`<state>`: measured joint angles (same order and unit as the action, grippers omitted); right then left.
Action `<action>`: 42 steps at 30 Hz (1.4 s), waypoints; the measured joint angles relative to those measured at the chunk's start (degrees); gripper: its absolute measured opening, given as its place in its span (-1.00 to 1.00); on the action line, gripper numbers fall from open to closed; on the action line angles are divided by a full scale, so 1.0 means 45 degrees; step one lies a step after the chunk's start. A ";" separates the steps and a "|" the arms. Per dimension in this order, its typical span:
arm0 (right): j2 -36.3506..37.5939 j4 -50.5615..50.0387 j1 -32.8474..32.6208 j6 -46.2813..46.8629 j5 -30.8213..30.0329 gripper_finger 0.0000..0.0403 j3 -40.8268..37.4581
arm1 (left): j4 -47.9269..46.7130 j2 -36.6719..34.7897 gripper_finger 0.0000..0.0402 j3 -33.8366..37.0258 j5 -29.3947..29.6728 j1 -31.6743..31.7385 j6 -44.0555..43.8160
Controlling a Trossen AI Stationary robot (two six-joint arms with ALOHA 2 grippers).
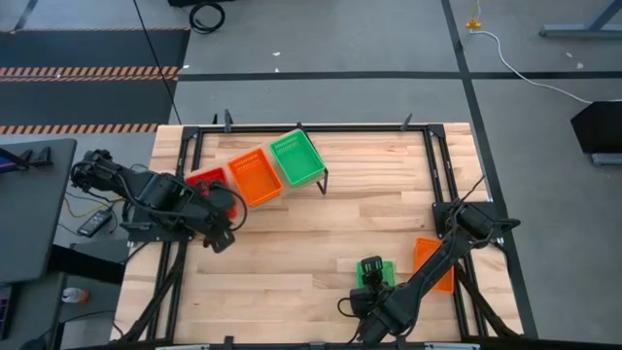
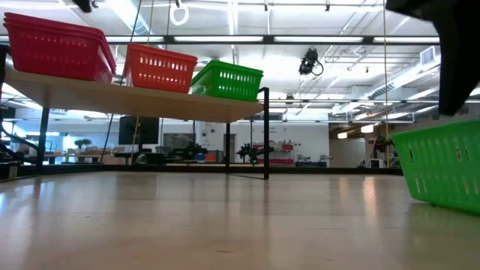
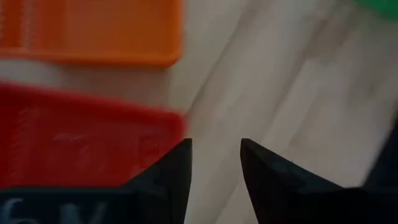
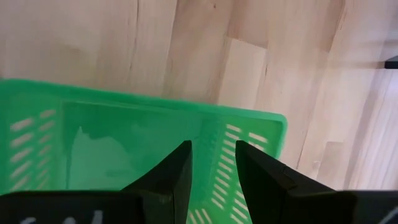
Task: Stack baskets on shelf by color
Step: Stack the green bin on the green bins on the shelf
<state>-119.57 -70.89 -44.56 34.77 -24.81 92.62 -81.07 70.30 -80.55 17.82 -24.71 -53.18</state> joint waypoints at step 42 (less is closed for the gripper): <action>0.0019 0.0375 -0.1681 0.5611 0.2760 0.27 0.0705 | 1.7388 0.5833 -0.34 0.0339 0.3328 -0.0062 1.1129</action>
<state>-119.48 -69.20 -52.12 60.02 -12.39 95.79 -2.83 96.55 -79.03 32.80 -24.99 -3.10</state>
